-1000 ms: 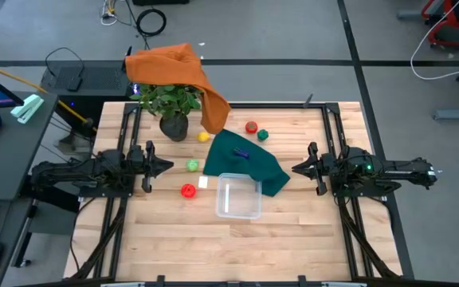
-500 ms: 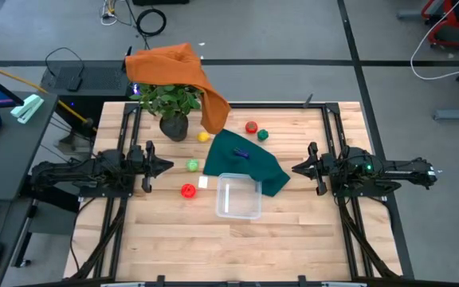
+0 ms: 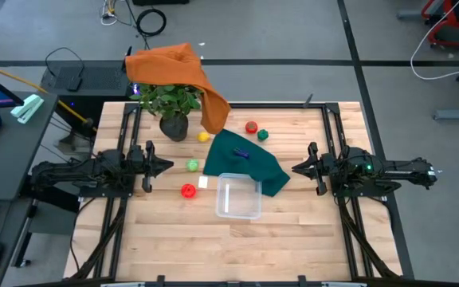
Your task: Pick and placing Produce into tupperware
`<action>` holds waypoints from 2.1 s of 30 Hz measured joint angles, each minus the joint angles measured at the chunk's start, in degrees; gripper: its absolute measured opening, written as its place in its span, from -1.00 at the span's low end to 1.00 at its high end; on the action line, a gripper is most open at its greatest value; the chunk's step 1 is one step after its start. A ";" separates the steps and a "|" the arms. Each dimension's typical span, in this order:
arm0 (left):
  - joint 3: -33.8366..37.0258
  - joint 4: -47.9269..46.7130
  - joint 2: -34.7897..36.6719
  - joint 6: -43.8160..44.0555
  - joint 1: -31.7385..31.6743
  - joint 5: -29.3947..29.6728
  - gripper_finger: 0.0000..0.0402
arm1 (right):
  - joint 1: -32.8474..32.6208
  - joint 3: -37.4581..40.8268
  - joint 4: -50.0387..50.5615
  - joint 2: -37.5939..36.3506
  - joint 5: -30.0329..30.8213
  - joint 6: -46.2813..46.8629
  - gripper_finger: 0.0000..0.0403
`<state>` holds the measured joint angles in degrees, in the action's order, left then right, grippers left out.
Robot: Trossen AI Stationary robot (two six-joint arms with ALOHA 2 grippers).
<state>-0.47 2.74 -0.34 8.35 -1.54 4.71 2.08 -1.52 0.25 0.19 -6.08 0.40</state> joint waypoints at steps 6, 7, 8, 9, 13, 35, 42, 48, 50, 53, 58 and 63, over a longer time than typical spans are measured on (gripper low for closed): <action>0.00 0.00 -0.02 -0.03 0.00 0.09 -0.86 | 0.00 -0.02 -0.01 0.00 0.02 0.00 -1.00; 0.00 0.07 0.00 -0.01 0.00 0.13 -0.87 | -0.01 -0.02 0.00 -0.02 0.00 0.00 -1.00; 0.00 0.09 -0.01 0.12 0.02 0.16 -0.88 | 0.00 -0.02 -0.01 0.00 0.01 0.00 -1.00; 0.02 0.09 0.00 0.25 0.00 0.18 -0.89 | 0.00 -0.02 -0.02 -0.01 0.01 0.00 -1.00; 0.00 0.11 -0.01 0.31 0.00 0.18 -0.91 | 0.00 -0.02 -0.02 -0.02 0.00 0.00 -1.00; 0.00 0.15 -0.02 28.95 0.02 0.20 -0.92 | -0.02 -0.02 0.00 -0.02 0.02 0.00 -1.00; 0.02 0.15 0.00 26.46 0.00 0.82 -0.95 | -0.02 -0.02 -0.20 -0.02 0.00 0.05 -1.00; 0.02 0.64 0.00 4.92 0.02 6.14 -0.96 | 0.00 0.00 -2.00 -0.02 0.00 0.21 -1.00; 0.02 0.79 0.00 0.67 0.02 8.84 -0.93 | -0.02 0.00 -3.30 -0.02 -0.02 1.94 -1.00; 0.00 0.63 -0.01 -4.50 0.00 10.74 -0.88 | 0.00 0.00 -4.99 -0.02 -0.02 7.42 -1.00; 0.00 0.44 -0.01 -8.88 0.02 10.98 -0.86 | -0.01 0.00 -5.05 -0.01 -0.02 14.82 -1.00; 0.00 1.07 0.00 -7.94 0.02 12.00 -0.95 | 0.00 0.00 -6.12 -0.02 1.23 20.12 -1.00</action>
<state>-0.47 3.81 -0.34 0.41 -1.52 16.71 2.09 -1.52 -5.87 0.16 -4.85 20.52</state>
